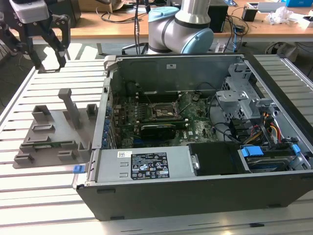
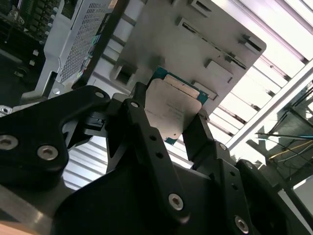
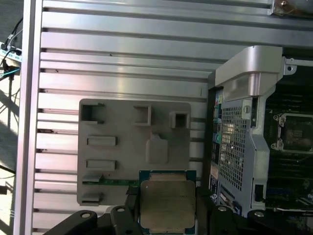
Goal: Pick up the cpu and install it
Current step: 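Pick up the cpu and move it towards the insertion slot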
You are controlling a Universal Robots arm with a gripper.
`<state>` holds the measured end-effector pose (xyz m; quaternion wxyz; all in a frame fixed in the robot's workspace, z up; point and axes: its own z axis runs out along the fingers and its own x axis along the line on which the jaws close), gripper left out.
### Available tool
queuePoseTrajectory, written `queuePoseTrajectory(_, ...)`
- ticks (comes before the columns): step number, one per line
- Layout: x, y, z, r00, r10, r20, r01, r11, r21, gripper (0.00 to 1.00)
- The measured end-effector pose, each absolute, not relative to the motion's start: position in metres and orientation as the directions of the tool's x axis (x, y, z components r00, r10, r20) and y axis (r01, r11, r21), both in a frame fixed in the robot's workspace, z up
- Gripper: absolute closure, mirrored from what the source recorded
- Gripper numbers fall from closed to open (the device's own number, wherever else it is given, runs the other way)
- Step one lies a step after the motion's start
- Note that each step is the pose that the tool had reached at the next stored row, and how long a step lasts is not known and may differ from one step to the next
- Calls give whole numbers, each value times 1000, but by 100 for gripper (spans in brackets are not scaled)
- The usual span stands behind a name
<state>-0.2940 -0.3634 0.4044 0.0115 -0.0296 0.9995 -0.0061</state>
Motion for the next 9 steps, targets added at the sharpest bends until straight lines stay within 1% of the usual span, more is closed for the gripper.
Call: queuePoseTrajectory(9,-270,-363,395,-998,-59,-23,-59,998,-13,45)
